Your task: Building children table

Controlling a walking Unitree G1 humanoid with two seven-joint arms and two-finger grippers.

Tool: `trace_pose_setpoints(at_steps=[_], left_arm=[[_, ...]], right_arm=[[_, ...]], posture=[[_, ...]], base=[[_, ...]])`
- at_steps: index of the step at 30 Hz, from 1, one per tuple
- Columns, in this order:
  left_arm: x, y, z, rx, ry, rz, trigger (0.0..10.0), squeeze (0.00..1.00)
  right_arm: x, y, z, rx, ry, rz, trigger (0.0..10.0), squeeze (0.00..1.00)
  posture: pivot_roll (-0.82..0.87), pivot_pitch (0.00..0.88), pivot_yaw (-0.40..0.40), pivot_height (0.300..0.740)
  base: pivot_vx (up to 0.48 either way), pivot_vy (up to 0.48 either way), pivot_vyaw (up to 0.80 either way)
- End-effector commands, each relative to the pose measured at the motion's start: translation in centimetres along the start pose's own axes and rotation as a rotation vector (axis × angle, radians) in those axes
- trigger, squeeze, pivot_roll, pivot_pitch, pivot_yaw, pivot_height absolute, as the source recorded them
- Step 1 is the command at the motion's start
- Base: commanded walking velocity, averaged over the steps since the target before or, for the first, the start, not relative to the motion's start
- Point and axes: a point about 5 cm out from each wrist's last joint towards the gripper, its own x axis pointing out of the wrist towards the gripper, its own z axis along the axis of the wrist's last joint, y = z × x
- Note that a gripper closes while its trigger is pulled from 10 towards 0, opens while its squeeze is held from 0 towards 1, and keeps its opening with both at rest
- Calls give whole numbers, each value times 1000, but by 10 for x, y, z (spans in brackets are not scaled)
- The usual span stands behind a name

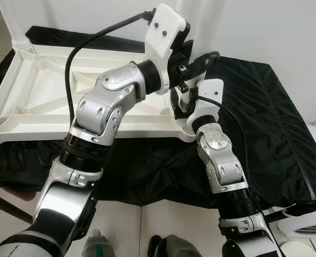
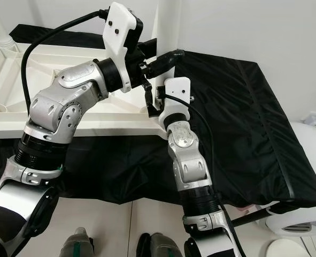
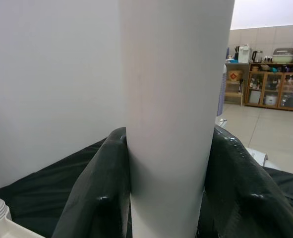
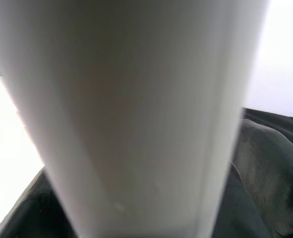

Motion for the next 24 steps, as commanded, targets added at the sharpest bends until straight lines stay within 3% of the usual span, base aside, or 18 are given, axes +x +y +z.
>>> trace_pose_setpoints(at_steps=[1, 14, 15, 17, 18, 19, 20, 21, 22, 23, 24], left_arm=[[4, -3, 2, 14, -10, -19, 10000, 0], [8, 5, 0, 32, 1, 47, 10000, 0], [8, 8, 2, 36, -2, 59, 10000, 0], [9, 8, 2, 37, -3, 63, 10000, 0], [9, 9, 4, 40, -8, 69, 10000, 0], [9, 9, 4, 40, -8, 69, 10000, 0], [10, 10, 4, 41, -10, 71, 10000, 0], [10, 10, 5, 44, -13, 72, 10000, 0], [10, 10, 5, 44, -13, 72, 10000, 0], [10, 10, 6, 44, -15, 72, 10000, 0], [11, 10, 6, 45, -18, 71, 10000, 0]], right_arm=[[-2, -4, 2, -19, 6, -41, 10000, 0], [-9, 0, -6, -70, 57, -126, 10000, 0], [-9, 0, -8, -76, 73, -140, 9020, 0], [-9, 0, -9, -79, 77, -147, 9020, 0], [-9, 0, -9, -84, 82, -153, 7490, 0], [-9, 0, -9, -84, 82, -153, 7490, 0], [-9, 1, -10, -84, 86, -152, 5608, 0], [-9, 2, -11, -84, 89, -151, 4745, 0], [-9, 2, -11, -84, 89, -151, 4745, 0], [-9, 3, -11, -84, 88, -146, 3373, 0], [-9, 4, -10, -85, 86, -143, 2667, 0]], posture=[[94, 24, -135, 740], [99, 25, -136, 740], [99, 26, -136, 740], [99, 26, -136, 740], [99, 26, -136, 740], [99, 26, -136, 740], [100, 26, -136, 740], [100, 26, -136, 740], [100, 26, -136, 740], [101, 26, -137, 740], [102, 28, -137, 740]], base=[[0, 0, 0], [0, 0, 0], [0, 0, 0], [0, 0, 0], [0, 0, 0], [0, 0, 0], [0, 0, 0], [0, 0, 0], [0, 0, 0], [0, 0, 0], [0, 0, 0]])
